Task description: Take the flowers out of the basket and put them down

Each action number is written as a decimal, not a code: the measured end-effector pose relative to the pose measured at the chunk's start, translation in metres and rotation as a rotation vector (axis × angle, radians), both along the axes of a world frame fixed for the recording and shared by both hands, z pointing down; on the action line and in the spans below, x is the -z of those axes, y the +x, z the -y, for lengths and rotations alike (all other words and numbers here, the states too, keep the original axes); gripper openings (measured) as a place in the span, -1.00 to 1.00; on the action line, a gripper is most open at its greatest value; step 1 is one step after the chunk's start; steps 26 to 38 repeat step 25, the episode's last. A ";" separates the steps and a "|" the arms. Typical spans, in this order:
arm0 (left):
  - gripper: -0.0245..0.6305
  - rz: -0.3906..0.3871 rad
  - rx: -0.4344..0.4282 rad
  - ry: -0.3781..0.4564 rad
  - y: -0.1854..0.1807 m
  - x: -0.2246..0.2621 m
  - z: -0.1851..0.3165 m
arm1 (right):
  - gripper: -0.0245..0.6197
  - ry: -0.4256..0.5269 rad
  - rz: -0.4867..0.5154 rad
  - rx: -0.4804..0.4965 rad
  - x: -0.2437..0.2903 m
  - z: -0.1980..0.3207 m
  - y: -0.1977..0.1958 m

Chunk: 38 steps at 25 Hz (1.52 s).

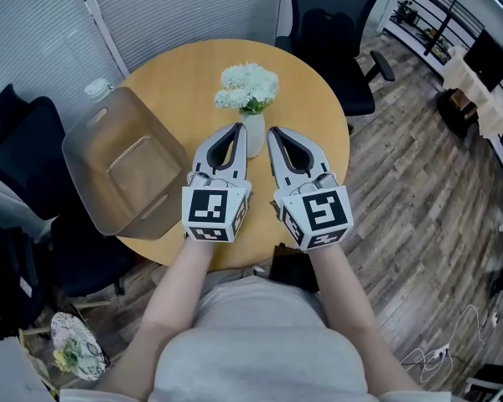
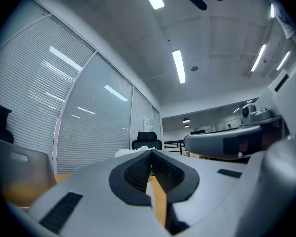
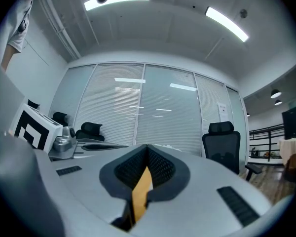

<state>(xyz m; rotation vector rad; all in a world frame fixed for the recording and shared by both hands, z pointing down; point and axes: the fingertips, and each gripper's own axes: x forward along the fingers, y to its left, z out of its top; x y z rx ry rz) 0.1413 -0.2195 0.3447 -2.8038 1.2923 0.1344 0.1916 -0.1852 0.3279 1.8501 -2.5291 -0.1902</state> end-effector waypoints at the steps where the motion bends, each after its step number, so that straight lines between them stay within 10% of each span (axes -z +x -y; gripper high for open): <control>1: -0.91 0.000 0.004 0.002 0.000 0.000 0.000 | -0.85 0.000 0.002 -0.004 -0.001 0.000 0.002; 38: -0.91 -0.029 -0.019 0.020 0.003 0.015 -0.006 | -0.85 -0.012 -0.022 -0.032 -0.006 -0.001 0.003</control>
